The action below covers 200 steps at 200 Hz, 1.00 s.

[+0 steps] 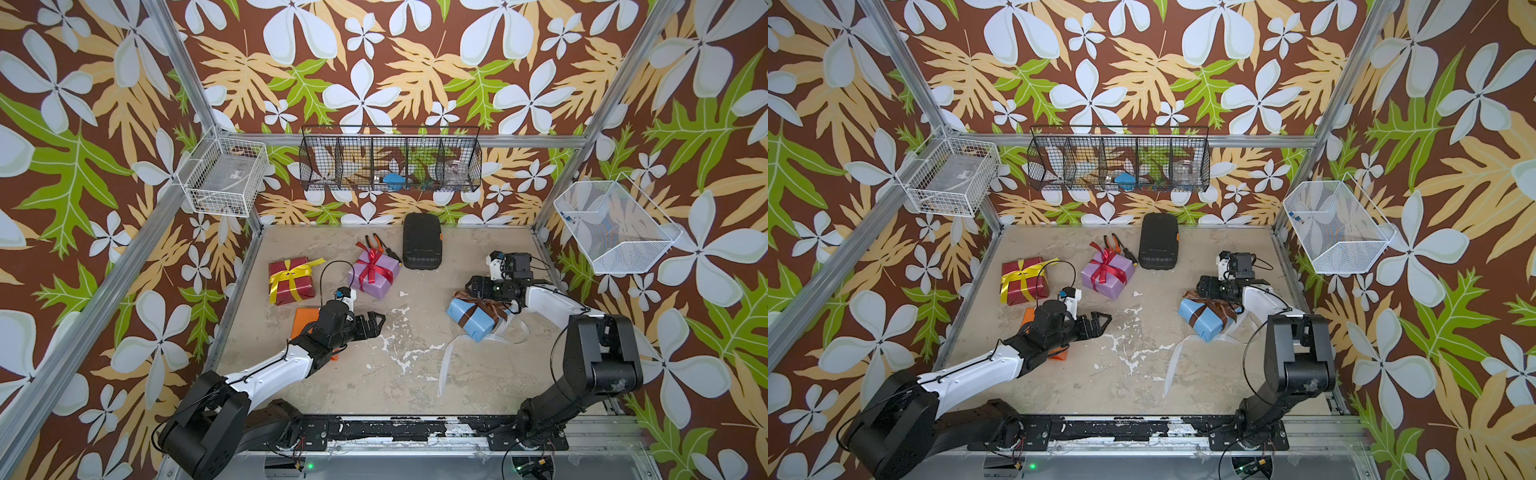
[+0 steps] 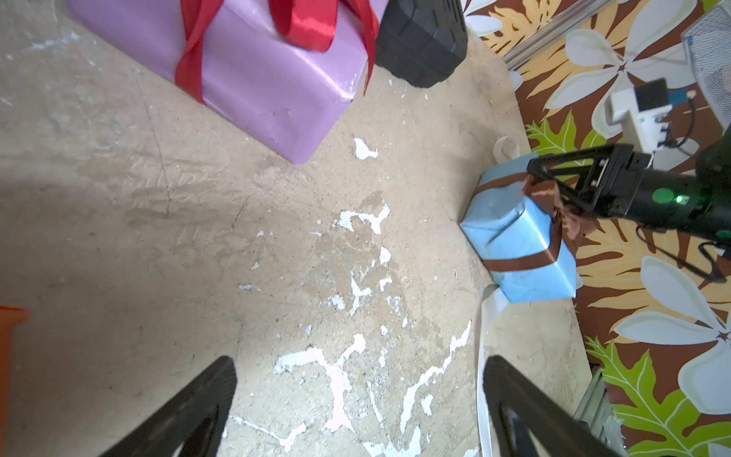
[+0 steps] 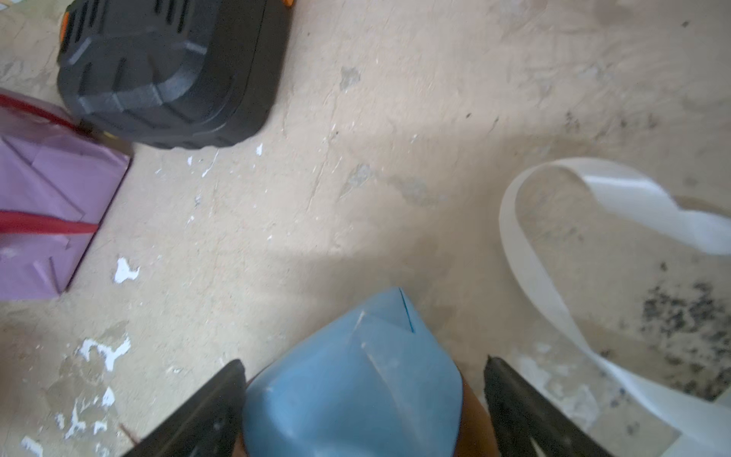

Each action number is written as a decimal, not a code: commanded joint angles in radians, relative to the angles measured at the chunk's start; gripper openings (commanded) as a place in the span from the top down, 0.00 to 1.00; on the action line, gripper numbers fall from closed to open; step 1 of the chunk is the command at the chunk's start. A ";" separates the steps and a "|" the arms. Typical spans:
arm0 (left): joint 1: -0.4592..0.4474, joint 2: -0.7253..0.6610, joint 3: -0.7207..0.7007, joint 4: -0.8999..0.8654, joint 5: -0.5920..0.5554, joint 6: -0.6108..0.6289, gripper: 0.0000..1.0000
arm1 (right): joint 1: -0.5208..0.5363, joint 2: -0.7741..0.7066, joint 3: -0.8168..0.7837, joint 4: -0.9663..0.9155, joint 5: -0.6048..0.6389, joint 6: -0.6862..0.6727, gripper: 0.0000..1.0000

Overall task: Untie the ribbon bows on the gift boxes
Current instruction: Move the gift box to the center of the board.

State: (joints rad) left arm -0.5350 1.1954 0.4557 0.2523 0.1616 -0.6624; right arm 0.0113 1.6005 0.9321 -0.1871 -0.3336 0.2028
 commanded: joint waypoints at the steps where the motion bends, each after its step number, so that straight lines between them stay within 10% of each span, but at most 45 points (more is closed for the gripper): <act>1: 0.000 -0.018 0.006 -0.012 -0.024 0.031 0.00 | 0.030 -0.062 -0.065 0.038 -0.069 0.075 0.00; 93: 0.000 -0.025 0.017 -0.046 -0.025 0.053 0.00 | 0.404 -0.118 -0.053 0.144 -0.062 0.216 0.00; 200: 0.000 -0.004 0.024 -0.025 0.035 0.079 0.00 | 0.411 -0.629 -0.262 -0.229 0.318 0.270 0.00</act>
State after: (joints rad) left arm -0.5350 1.1824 0.4725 0.1997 0.1658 -0.6003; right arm 0.4206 1.0538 0.7170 -0.3099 -0.0917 0.4194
